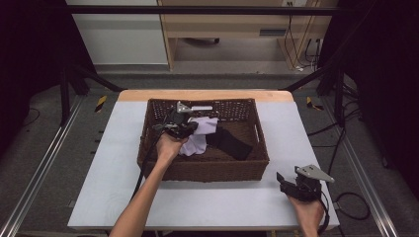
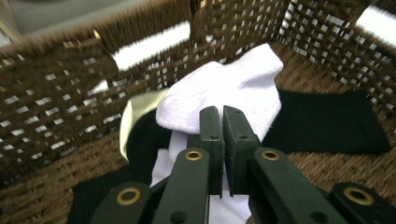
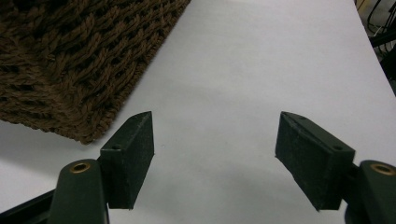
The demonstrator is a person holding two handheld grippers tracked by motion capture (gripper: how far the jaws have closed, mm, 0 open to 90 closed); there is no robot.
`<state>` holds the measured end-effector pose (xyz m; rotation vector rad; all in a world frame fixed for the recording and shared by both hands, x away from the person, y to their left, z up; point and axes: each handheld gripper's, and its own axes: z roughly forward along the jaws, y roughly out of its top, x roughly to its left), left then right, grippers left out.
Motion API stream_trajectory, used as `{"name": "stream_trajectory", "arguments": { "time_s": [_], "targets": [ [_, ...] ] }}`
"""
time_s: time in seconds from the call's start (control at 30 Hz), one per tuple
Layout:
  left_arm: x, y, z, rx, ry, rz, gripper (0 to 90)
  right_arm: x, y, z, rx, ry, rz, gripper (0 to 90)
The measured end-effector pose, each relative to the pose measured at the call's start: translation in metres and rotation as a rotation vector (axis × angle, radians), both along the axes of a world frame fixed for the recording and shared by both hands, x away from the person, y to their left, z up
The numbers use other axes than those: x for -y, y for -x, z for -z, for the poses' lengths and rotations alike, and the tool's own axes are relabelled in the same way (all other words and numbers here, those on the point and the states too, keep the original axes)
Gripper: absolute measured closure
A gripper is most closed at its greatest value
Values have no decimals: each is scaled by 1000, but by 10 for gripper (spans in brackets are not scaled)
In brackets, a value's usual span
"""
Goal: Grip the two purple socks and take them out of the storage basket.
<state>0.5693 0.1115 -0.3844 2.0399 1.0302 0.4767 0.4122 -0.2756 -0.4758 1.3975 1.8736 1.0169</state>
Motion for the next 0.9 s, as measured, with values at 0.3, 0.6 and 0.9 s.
{"name": "stream_trajectory", "arguments": {
  "time_s": [0.3,0.6,0.9],
  "targets": [
    [-12,15,-23,131,89,2,865,2,1,-1,4,-7,7,284],
    [-29,44,-50,205,179,20,866,4,1,-1,5,-7,13,286],
    [-41,74,-65,253,232,58,866,5,1,-1,6,-8,18,286]
  ]
}}
